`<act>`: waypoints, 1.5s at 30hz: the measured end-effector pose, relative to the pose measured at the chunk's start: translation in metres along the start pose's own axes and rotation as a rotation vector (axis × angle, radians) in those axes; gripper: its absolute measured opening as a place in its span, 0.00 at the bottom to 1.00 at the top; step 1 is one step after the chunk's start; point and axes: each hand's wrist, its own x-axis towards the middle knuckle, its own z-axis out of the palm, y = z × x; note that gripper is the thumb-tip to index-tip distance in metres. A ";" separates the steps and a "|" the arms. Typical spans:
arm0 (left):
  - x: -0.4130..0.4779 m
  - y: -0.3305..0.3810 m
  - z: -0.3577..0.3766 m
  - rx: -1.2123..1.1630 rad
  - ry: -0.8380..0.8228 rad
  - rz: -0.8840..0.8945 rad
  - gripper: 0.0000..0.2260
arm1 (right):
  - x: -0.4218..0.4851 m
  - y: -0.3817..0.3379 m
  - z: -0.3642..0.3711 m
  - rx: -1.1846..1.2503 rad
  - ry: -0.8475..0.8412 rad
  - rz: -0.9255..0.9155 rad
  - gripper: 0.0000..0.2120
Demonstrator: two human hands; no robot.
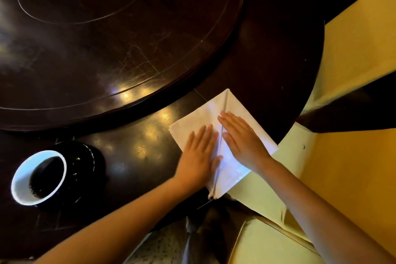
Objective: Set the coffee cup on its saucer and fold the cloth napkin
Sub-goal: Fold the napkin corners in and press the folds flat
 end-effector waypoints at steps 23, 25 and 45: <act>-0.036 0.025 0.026 0.126 -0.082 0.080 0.27 | 0.044 0.024 0.012 -0.326 -0.195 -0.095 0.32; -0.035 0.024 0.026 0.134 -0.087 0.081 0.28 | 0.059 0.036 0.012 -0.375 -0.139 -0.014 0.30; -0.036 0.024 0.027 0.123 -0.077 0.083 0.28 | 0.028 0.059 0.007 -0.367 -0.034 0.243 0.32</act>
